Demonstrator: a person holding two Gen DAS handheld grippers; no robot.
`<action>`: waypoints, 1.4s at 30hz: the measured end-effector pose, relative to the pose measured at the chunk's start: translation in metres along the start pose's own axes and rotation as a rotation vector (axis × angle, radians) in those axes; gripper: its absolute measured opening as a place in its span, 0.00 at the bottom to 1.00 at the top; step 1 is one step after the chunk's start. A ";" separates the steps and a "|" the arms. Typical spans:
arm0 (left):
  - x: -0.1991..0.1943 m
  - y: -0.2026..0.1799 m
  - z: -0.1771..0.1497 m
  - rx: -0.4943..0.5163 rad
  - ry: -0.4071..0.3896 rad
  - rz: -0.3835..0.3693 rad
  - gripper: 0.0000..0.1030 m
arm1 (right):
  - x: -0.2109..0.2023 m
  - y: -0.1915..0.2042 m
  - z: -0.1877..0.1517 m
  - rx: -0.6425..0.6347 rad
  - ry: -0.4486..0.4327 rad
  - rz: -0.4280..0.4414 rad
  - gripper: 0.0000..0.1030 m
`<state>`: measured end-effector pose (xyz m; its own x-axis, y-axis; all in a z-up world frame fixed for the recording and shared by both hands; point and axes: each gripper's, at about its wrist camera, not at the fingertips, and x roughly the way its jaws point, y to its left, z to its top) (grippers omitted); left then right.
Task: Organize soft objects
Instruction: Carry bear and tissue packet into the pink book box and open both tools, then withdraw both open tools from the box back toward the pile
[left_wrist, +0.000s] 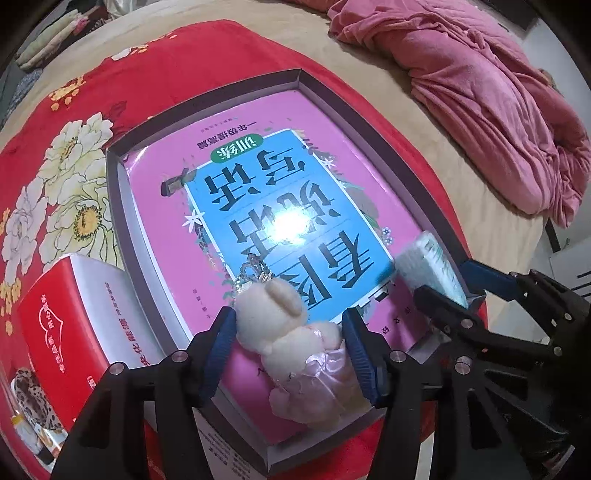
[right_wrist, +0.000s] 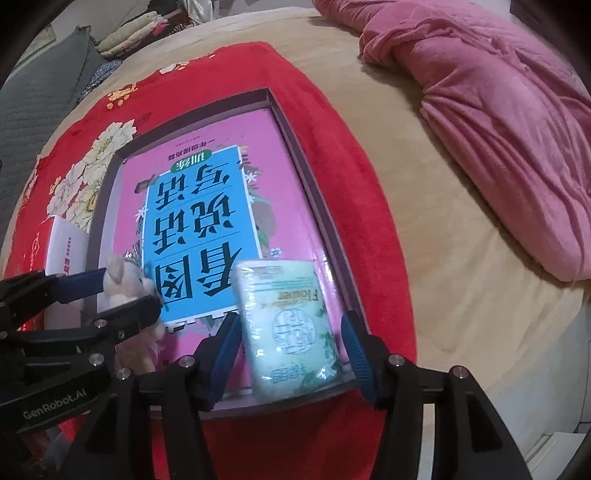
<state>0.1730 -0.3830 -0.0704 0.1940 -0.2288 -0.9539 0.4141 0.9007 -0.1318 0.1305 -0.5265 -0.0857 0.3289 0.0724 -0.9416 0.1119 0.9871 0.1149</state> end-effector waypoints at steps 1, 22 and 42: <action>-0.001 0.000 0.000 0.000 -0.001 -0.003 0.59 | -0.002 -0.001 0.000 0.004 -0.004 0.006 0.54; -0.051 0.017 -0.007 -0.057 -0.099 -0.062 0.69 | -0.036 -0.008 -0.004 0.057 -0.062 -0.003 0.55; -0.134 0.060 -0.055 -0.124 -0.252 -0.062 0.74 | -0.098 0.036 -0.007 -0.009 -0.175 -0.031 0.58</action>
<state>0.1229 -0.2777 0.0345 0.3932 -0.3554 -0.8480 0.3234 0.9168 -0.2343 0.0961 -0.4969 0.0083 0.4840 0.0165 -0.8749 0.1162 0.9898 0.0829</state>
